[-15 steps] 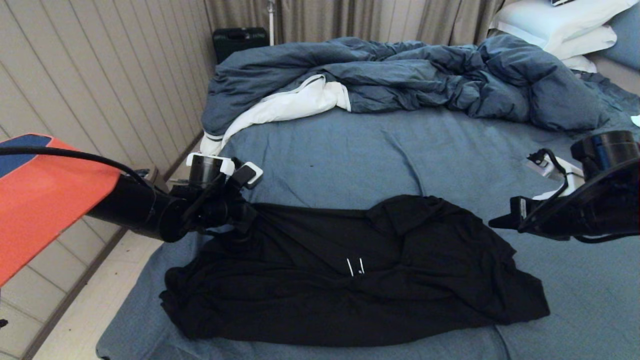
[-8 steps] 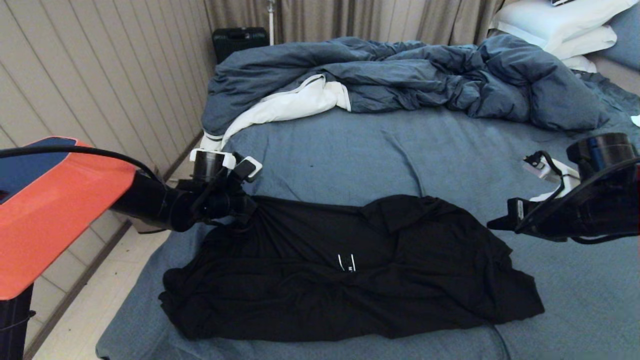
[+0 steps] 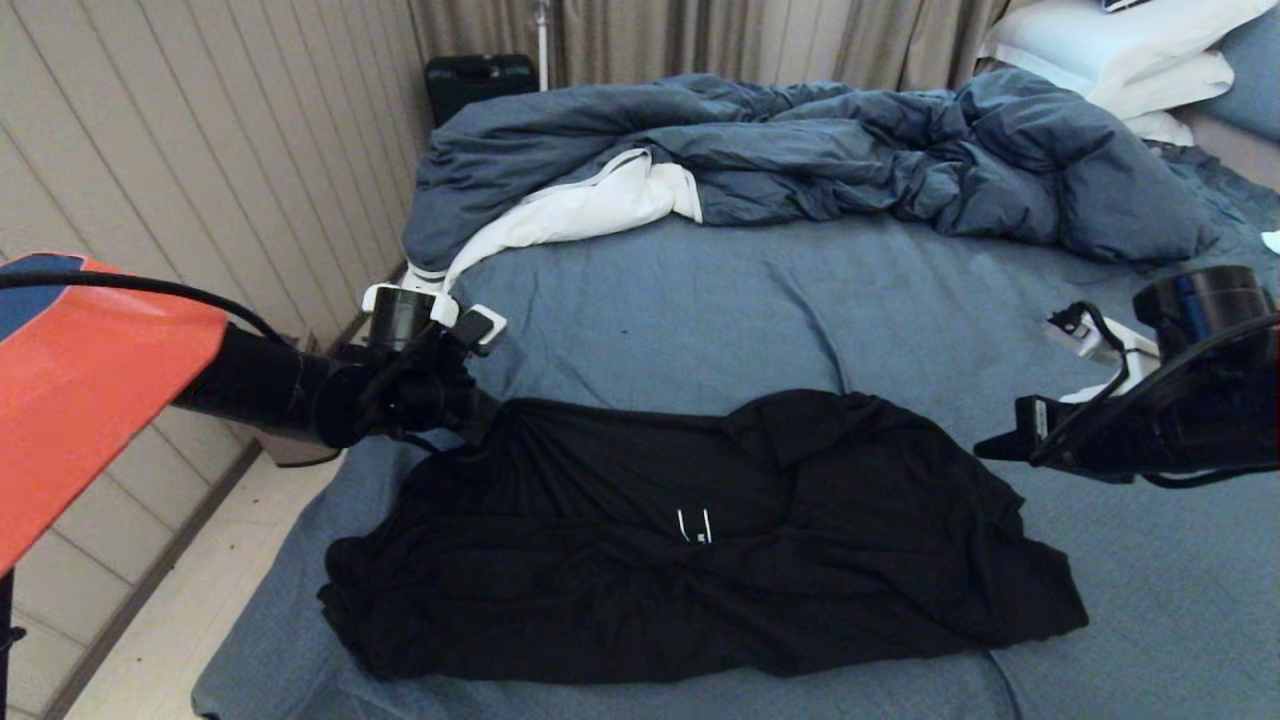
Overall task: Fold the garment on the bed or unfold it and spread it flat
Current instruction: Unford the black T-shirt
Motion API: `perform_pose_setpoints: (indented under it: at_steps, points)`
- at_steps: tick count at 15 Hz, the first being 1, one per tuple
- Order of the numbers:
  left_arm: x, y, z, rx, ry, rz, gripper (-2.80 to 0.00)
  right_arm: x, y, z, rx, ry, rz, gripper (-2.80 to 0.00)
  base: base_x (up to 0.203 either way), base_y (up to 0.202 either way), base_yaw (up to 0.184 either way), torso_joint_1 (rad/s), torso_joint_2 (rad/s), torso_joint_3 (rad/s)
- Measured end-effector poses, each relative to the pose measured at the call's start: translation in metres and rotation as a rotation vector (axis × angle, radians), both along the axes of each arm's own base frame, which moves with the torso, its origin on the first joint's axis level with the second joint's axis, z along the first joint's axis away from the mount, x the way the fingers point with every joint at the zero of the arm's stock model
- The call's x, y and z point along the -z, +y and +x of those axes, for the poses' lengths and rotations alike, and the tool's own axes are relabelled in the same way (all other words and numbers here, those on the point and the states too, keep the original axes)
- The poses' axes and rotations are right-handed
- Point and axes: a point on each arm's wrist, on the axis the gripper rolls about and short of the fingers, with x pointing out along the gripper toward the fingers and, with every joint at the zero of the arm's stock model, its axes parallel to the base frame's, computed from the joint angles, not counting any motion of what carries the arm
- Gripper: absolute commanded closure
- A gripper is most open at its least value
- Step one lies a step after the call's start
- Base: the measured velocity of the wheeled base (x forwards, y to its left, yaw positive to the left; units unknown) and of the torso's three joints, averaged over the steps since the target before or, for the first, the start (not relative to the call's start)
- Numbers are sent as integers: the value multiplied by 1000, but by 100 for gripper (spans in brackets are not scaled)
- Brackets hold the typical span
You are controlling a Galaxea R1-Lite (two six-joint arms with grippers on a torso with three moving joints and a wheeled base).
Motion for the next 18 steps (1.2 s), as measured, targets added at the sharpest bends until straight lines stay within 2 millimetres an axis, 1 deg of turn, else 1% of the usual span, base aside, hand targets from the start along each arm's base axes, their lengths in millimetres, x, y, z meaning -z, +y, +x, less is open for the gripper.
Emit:
perform_pose_setpoints:
  at_steps: [2,7,8,10,12,14,18]
  points:
    - [-17,2,-8,12,8,-41,-280,0,0,0,1,1,0,0,0,0,0,0,0,0]
    - [-62,13,-38,-22,4,-103,-280,1,0,-3,-1,4,1,0,0,0,0,0,0,0]
    - [-65,16,-47,-34,25,-110,0,1,0,-3,-1,5,1,0,0,0,0,0,0,0]
    - [-63,21,-64,-46,89,-114,0,1,1,-4,-2,4,1,0,0,0,0,0,0,0]
    - [-54,20,-80,-37,139,-110,0,1,0,-4,-1,6,1,0,0,0,0,0,0,0]
    - [-49,17,-88,-20,144,-102,0,2,0,-5,0,8,2,0,0,0,0,0,0,0]
    - [-46,17,-99,33,125,-51,0,3,0,-4,1,10,2,0,0,0,0,0,0,0]
